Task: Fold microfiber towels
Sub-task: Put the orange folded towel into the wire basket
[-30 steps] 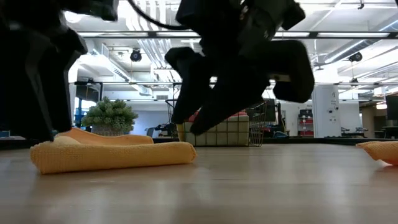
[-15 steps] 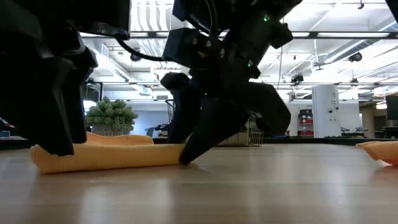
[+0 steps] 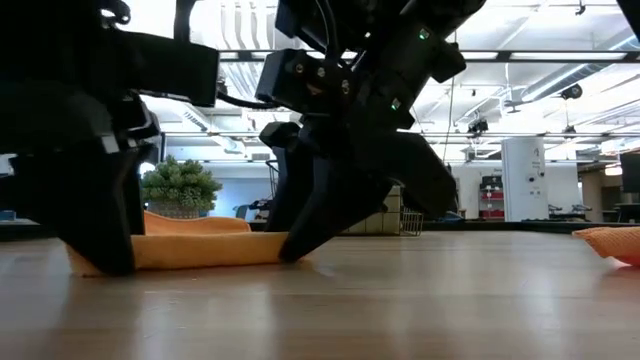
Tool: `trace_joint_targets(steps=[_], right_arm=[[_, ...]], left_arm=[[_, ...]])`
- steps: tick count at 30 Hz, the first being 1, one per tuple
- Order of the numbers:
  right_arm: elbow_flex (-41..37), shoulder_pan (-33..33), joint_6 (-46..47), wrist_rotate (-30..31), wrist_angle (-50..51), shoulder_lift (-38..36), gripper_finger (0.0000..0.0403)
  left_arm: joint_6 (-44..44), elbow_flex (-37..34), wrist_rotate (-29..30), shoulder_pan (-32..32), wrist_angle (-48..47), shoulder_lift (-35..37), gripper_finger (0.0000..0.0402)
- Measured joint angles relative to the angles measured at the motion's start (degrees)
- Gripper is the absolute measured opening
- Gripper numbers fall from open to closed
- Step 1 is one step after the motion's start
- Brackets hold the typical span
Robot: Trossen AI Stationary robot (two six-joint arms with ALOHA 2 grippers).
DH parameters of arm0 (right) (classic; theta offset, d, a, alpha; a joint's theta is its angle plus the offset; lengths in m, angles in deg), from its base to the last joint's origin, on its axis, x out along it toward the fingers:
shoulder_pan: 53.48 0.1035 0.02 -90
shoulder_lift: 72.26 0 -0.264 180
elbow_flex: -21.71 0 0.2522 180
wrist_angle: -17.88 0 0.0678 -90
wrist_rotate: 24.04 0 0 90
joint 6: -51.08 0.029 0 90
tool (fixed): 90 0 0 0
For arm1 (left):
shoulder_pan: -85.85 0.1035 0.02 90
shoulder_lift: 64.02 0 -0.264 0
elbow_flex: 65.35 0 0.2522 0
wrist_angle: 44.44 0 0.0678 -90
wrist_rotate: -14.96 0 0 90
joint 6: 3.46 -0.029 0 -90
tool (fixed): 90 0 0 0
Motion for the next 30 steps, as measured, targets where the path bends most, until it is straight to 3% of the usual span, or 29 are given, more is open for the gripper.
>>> trace_joint_targets(steps=[3,11,18,24,30], right_arm=[[0.00,-0.31,0.04,-0.01,-0.01,0.00,0.0135],[0.00,-2.81,2.93,0.00,-0.08,0.12,0.0091],[-0.02,-3.89,3.58,-3.17,0.01,0.12,0.0077],[-0.02,-3.82,3.81,-4.33,0.41,0.11,0.0015],[0.41,-3.82,3.93,-4.52,4.17,-0.70,0.0009]], left_arm=[[-0.18,-0.05,-0.10,0.76,0.22,-0.06,0.0140],[-0.28,-0.40,1.70,1.38,-0.25,-0.31,0.0010],[-0.29,-0.46,2.07,1.50,-0.13,-0.31,0.0007],[-0.27,-0.42,1.66,1.84,-0.11,0.49,0.0003],[-0.77,-0.44,1.74,2.64,0.35,3.24,0.0002]])
